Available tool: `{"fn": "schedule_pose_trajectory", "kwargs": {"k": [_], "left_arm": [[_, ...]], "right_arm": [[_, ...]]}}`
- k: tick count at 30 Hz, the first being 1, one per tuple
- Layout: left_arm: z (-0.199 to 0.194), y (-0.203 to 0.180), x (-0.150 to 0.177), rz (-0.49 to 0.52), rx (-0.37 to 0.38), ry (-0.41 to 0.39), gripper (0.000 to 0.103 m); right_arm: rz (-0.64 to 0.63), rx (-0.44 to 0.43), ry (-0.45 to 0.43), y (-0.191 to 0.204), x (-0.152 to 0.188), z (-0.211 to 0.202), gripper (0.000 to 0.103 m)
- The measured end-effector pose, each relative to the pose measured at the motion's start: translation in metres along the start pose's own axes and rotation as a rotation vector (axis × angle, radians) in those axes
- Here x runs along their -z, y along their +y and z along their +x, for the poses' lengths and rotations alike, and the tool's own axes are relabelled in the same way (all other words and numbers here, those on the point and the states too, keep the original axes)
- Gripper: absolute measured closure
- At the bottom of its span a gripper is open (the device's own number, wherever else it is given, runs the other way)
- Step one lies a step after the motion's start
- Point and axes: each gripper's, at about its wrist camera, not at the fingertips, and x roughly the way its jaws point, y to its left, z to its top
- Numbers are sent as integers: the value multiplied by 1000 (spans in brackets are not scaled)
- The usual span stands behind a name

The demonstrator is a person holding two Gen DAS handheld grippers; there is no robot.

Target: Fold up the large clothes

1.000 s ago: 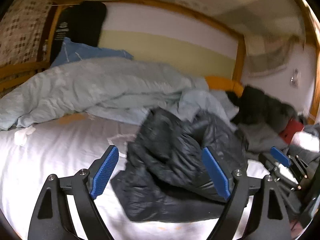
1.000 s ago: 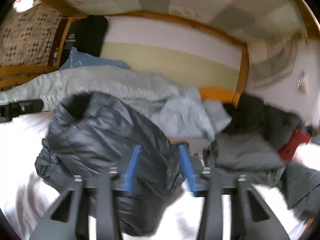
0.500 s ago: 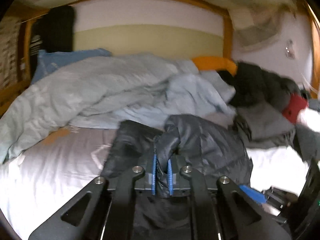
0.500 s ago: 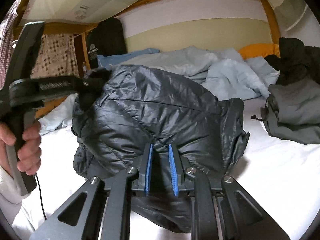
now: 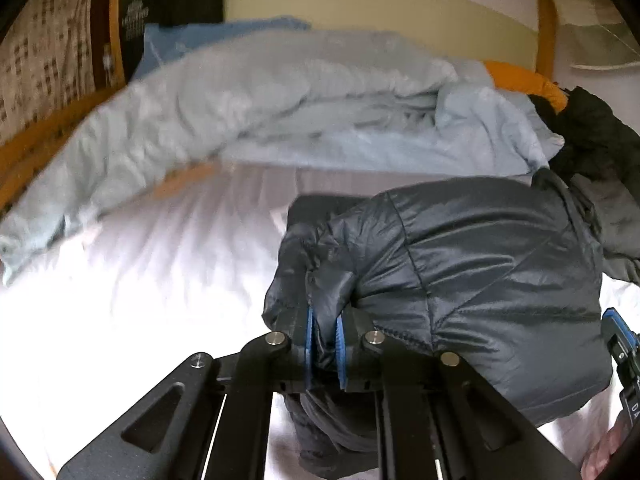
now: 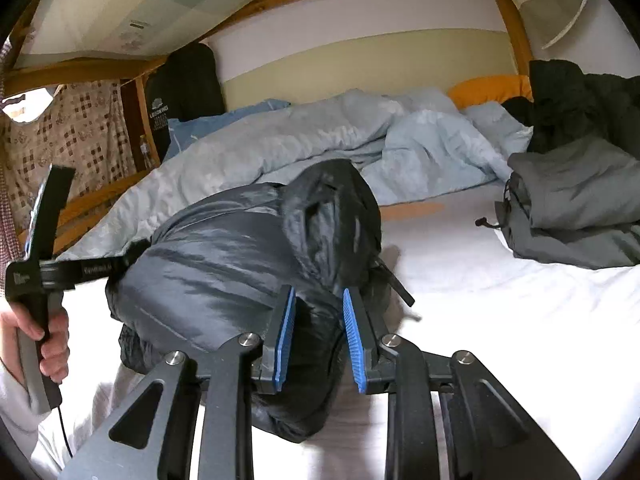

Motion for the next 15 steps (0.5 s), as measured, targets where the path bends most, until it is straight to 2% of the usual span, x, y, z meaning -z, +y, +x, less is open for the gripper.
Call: {"fn": "schedule_pose_trajectory", "kwargs": {"k": [4, 7, 9, 15], "left_arm": [[11, 1, 6, 17, -8, 17, 92], [21, 0, 14, 19, -23, 54, 92], [25, 1, 20, 17, -27, 67, 92], [35, 4, 33, 22, -18, 76, 91]], "right_arm": [[-59, 67, 0, 8, 4, 6, 73], [-90, 96, -4, 15, 6, 7, 64], [-85, 122, -4, 15, 7, 7, 47], [-64, 106, 8, 10, 7, 7, 45]]}}
